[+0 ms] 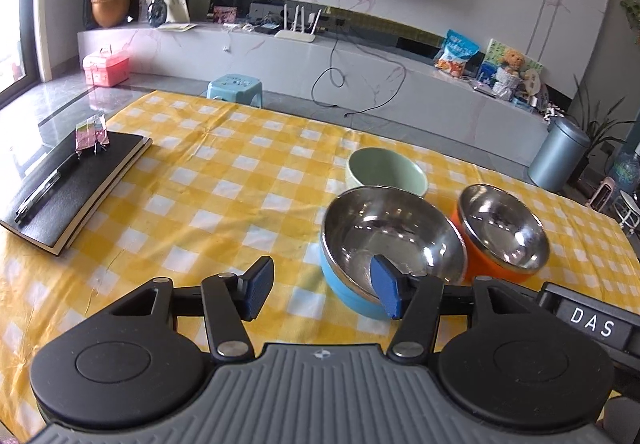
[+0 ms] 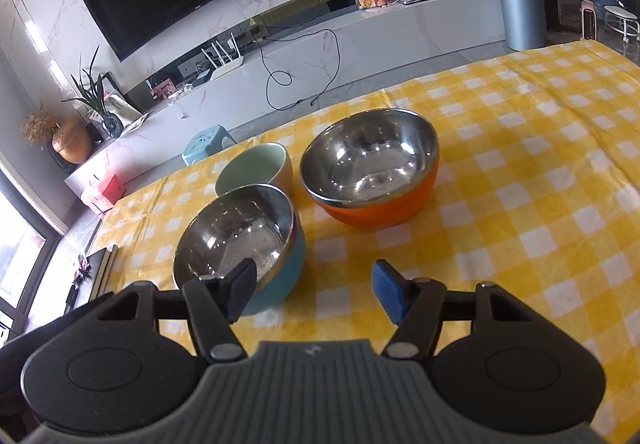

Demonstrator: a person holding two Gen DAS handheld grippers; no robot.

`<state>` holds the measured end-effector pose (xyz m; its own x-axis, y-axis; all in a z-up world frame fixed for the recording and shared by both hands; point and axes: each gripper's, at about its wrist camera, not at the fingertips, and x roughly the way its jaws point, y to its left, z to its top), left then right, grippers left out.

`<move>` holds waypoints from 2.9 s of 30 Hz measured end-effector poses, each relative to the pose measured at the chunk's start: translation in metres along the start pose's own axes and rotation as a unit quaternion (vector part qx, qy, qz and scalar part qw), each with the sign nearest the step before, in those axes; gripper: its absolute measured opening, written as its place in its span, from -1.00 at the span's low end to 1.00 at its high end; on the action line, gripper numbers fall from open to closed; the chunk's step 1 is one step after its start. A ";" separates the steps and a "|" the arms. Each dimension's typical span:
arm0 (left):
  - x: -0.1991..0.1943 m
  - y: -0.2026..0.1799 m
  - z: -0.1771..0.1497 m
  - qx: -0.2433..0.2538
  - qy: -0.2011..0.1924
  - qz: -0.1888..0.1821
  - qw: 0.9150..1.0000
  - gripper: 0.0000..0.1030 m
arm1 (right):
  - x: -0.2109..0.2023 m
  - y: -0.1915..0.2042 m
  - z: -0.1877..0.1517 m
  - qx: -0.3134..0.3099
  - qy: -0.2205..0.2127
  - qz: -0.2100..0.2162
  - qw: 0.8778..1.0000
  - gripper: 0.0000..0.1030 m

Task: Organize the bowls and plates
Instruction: 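Move both tools to the rim of the blue steel bowl, then close both tools on the blue bowl rim, then lift the blue bowl and lower it beside the stacked plates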

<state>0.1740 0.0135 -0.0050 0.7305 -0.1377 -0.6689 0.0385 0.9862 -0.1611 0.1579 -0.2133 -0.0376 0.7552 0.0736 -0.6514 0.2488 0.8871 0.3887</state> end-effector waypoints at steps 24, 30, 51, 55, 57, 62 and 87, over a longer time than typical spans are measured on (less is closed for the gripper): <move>0.076 -0.008 0.018 0.011 0.043 0.015 0.999 -0.75 | 0.082 0.030 0.017 0.023 0.064 -0.031 0.997 -0.54; 0.076 -0.013 0.015 0.022 0.038 0.018 0.999 -0.89 | 0.083 0.027 0.015 0.024 0.062 -0.038 0.997 -0.72; -0.012 -0.023 0.001 0.003 0.022 0.001 1.000 -0.87 | 0.003 0.008 0.006 0.046 0.059 -0.007 0.997 -0.79; -0.029 -0.030 -0.011 0.003 0.025 -0.009 1.000 -0.85 | -0.023 -0.007 0.001 0.057 0.055 -0.005 0.997 -0.80; -0.037 -0.034 -0.017 0.003 0.028 -0.016 0.999 -0.85 | -0.035 -0.015 -0.001 0.062 0.050 -0.006 0.997 -0.81; -0.054 -0.049 -0.032 0.013 0.031 -0.027 0.999 -0.85 | -0.062 -0.038 -0.007 0.076 0.046 -0.007 0.996 -0.83; -0.042 -0.065 -0.093 -0.023 0.121 -0.089 0.988 -0.83 | -0.086 -0.112 -0.050 0.133 0.078 -0.046 0.987 -0.83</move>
<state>0.0772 -0.0532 -0.0341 0.5296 -0.3317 -0.7807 0.1155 0.9400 -0.3210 0.0344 -0.2959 -0.0574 0.6247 0.0867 -0.7760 0.4773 0.7441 0.4675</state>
